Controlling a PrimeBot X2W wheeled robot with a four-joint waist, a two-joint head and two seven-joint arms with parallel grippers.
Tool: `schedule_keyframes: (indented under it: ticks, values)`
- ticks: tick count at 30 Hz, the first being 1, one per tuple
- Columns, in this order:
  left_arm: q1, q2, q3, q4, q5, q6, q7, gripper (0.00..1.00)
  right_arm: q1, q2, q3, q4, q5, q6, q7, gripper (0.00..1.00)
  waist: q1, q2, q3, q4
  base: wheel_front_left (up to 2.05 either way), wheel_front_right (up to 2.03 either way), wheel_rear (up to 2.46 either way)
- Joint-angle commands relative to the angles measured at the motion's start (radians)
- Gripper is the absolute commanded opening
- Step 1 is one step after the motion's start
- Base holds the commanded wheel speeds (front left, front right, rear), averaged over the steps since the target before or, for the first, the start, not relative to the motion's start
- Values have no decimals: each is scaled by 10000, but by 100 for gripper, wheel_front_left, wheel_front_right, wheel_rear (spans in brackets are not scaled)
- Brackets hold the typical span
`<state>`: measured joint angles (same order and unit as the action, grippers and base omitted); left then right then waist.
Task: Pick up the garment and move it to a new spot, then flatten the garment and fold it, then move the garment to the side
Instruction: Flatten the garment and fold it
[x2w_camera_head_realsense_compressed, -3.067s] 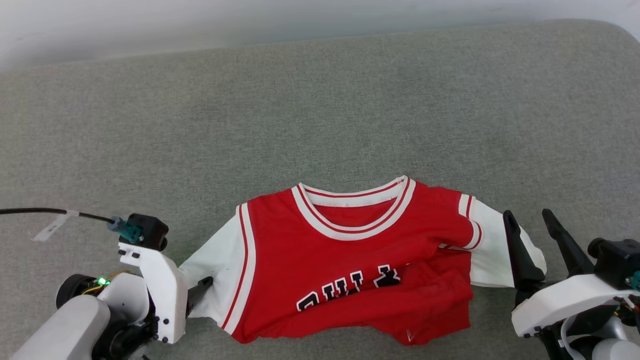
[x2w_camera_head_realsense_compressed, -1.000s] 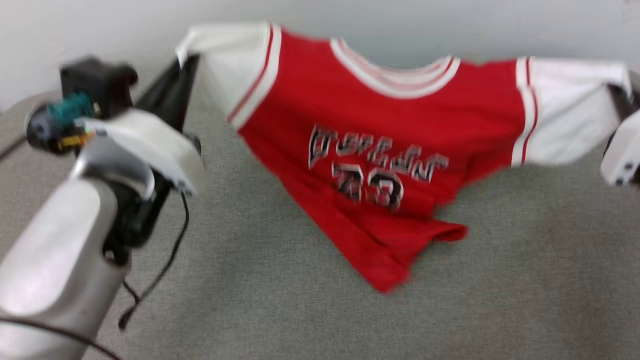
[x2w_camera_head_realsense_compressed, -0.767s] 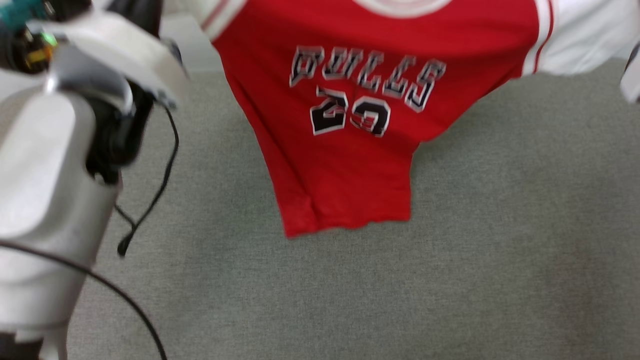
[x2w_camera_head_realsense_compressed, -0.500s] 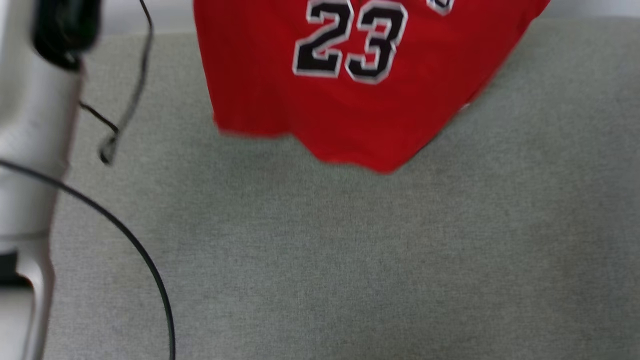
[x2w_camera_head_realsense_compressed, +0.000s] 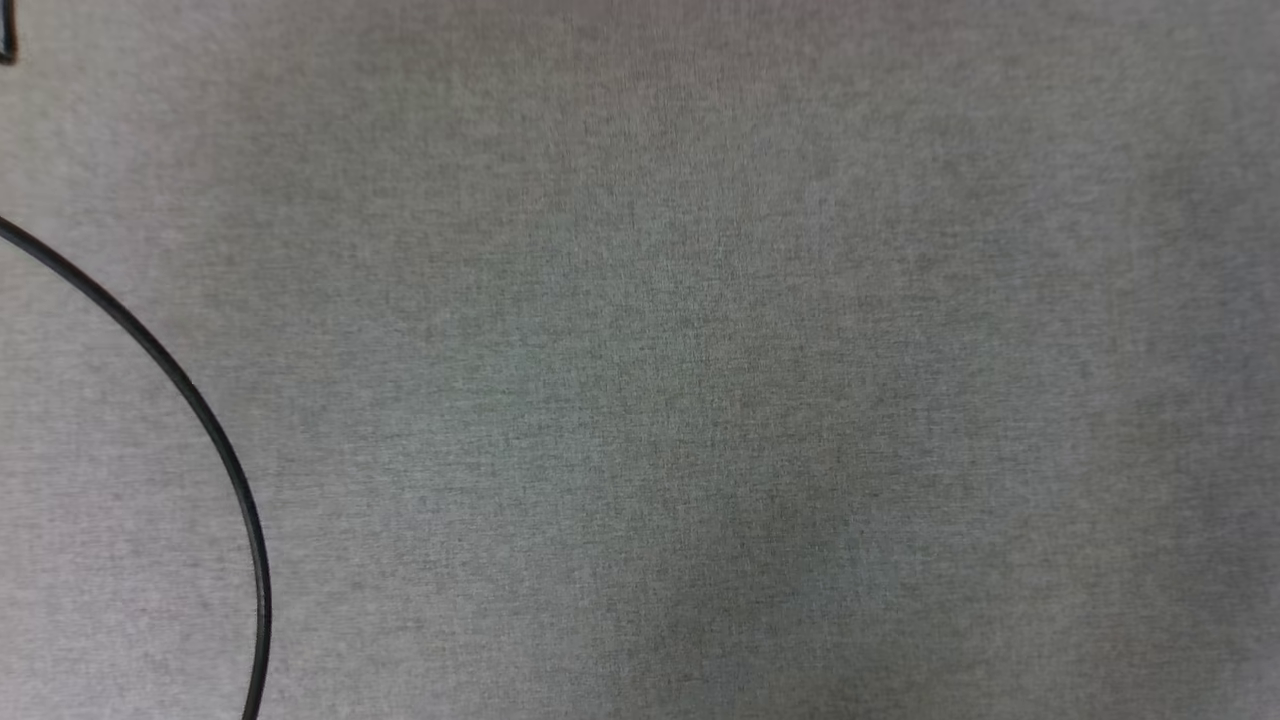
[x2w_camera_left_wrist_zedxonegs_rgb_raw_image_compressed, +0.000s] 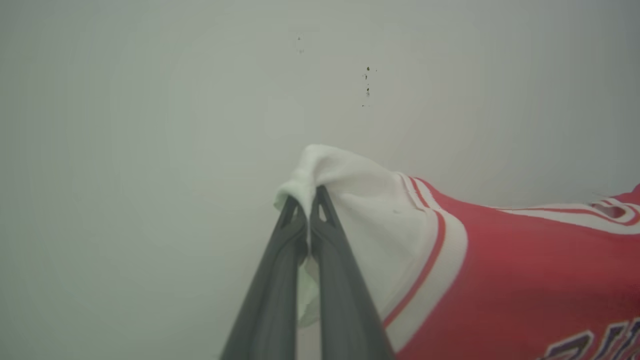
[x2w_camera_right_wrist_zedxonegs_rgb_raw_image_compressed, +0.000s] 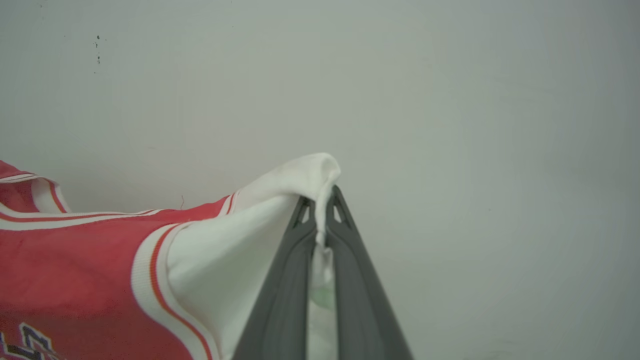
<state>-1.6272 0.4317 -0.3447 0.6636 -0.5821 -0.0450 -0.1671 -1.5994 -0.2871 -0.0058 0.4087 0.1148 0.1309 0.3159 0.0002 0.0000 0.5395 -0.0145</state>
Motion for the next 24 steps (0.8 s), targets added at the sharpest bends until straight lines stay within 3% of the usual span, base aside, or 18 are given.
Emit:
schedule_keyframes:
  ticks: [1,7,14,24]
  values:
    - [-151,2,-45,124,95,-62,-65,0,-155,37,52,112,-72,-3,-30,0,-2,0,370,-26,0,0,0]
    - [-270,-152,-100,994,-36,-292,-427,0,-335,229,474,689,23,-3,-349,0,-2,0,855,15,0,0,0]
    - [570,-437,-176,1793,-376,-622,-747,0,507,277,1177,1286,482,-3,-528,0,-2,0,1070,153,0,0,0]
    - [4105,-677,-146,1589,-694,-846,-994,0,4615,118,2000,1089,1730,-3,-511,0,-2,0,-10,242,0,0,0]
